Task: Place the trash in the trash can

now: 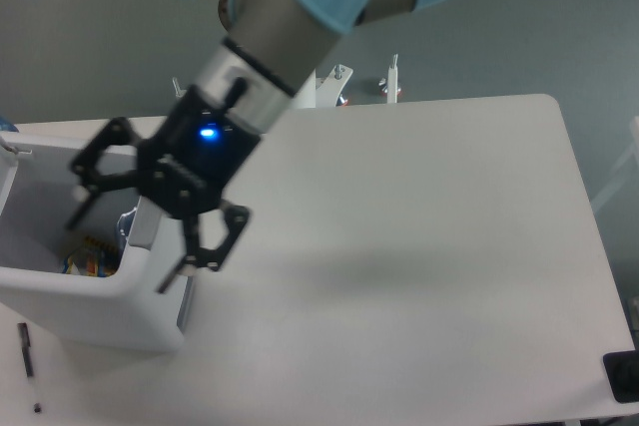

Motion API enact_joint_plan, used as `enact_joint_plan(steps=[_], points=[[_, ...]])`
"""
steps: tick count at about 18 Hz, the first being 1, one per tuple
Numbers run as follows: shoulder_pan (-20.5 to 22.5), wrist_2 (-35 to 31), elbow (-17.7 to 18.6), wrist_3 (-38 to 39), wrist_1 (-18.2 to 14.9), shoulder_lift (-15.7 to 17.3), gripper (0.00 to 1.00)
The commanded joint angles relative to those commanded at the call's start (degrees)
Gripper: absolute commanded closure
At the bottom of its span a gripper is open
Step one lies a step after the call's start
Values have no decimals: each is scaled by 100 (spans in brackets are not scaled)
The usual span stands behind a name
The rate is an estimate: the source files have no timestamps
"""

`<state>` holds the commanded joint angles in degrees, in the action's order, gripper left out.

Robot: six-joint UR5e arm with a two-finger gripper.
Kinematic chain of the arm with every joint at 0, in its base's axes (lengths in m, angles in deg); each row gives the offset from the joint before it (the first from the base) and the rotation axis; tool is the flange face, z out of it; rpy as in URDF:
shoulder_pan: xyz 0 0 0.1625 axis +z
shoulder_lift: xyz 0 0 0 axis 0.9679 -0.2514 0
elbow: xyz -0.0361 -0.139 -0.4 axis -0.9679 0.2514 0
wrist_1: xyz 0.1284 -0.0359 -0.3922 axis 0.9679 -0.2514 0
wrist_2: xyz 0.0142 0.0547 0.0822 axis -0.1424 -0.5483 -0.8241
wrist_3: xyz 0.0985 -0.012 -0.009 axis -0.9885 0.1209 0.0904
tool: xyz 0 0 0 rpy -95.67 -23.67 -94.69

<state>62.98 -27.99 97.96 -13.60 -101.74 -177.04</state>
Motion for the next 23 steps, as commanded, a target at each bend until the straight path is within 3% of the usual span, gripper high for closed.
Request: enact_joint_plan(steps=[4,11,15,19,21,23], points=[[361,9,27,-475,9,0,0],[616,-61,184,-783,-35,0,0],[669,-1183,500,-1099,-53,88,0],[1081,-2397,1273,-1923,-210,88,0],[1214,-2749,1336,-2294,-359,53,0],[1214,-3136,1179,-2330,-736,-8,0]])
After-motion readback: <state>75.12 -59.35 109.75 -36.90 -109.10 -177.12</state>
